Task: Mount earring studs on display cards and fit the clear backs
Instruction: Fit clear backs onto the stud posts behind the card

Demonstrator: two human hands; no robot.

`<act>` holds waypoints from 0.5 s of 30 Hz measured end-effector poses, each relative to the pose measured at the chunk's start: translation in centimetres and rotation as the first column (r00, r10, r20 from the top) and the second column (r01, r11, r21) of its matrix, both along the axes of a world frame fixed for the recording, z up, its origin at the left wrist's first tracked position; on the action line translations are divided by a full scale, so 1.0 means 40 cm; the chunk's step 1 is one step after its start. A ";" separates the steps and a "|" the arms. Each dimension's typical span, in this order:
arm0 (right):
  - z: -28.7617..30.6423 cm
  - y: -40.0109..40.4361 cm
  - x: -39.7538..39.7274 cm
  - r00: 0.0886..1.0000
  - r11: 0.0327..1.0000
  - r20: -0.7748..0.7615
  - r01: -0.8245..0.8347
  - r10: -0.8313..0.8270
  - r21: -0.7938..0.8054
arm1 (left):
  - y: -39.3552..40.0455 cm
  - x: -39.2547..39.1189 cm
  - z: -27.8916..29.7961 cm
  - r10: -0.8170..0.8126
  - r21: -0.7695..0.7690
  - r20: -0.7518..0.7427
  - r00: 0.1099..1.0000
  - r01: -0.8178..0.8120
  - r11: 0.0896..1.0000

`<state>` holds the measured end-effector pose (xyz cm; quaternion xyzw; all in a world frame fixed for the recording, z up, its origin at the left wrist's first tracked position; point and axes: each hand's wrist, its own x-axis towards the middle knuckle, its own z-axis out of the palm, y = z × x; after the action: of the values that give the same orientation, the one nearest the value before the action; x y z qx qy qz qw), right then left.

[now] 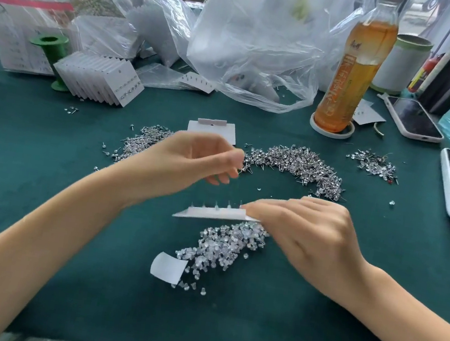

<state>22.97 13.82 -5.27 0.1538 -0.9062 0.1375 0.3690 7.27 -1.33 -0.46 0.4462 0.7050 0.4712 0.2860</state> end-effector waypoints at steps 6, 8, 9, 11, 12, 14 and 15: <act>0.017 0.022 -0.015 0.939 0.544 0.321 0.206 0.125 -0.814 | -0.023 -0.007 -0.012 0.031 0.161 -0.525 0.850 0.064 0.985; 0.029 0.033 -0.020 0.916 0.440 0.356 0.247 0.184 -0.863 | -0.016 -0.007 -0.027 0.005 0.083 -0.682 0.731 0.071 0.994; 0.031 0.037 -0.021 0.904 0.390 0.372 0.272 0.209 -0.880 | -0.012 -0.007 -0.032 -0.002 0.058 -0.725 0.689 0.063 0.996; 0.032 0.040 -0.024 0.878 0.311 0.402 0.318 0.261 -0.896 | -0.007 -0.009 -0.037 0.001 0.039 -0.772 0.636 0.046 0.998; 0.031 0.042 -0.027 0.863 0.288 0.416 0.336 0.286 -0.897 | -0.007 -0.011 -0.039 0.003 0.035 -0.784 0.621 0.039 0.999; 0.034 0.047 -0.036 0.842 0.272 0.440 0.365 0.311 -0.891 | -0.009 -0.016 -0.042 0.010 0.032 -0.796 0.605 0.026 0.999; 0.037 0.054 -0.042 0.843 0.276 0.451 0.377 0.294 -0.884 | -0.010 -0.021 -0.042 0.025 0.038 -0.800 0.600 0.010 0.999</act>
<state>21.29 15.97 -3.80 -0.1704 -0.7027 0.6804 0.1193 6.41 -1.75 -2.12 0.6124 0.7511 0.2364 -0.0703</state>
